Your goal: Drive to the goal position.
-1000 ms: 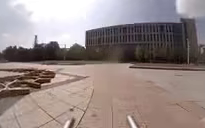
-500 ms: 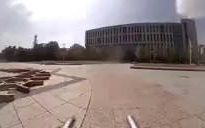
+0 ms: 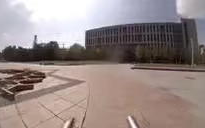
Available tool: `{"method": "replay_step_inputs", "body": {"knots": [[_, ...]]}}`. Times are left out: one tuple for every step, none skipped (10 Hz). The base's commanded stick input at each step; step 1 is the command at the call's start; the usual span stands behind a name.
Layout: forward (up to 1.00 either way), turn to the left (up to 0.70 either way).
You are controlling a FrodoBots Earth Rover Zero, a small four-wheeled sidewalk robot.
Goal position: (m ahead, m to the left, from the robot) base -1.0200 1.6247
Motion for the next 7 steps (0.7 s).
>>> {"method": "replay_step_inputs", "body": {"knots": [[0.70, 0.04], [0.70, 0.04], [0.70, 0.04], [0.70, 0.04], [0.70, 0.04], [0.70, 0.04], [0.70, 0.04]]}}
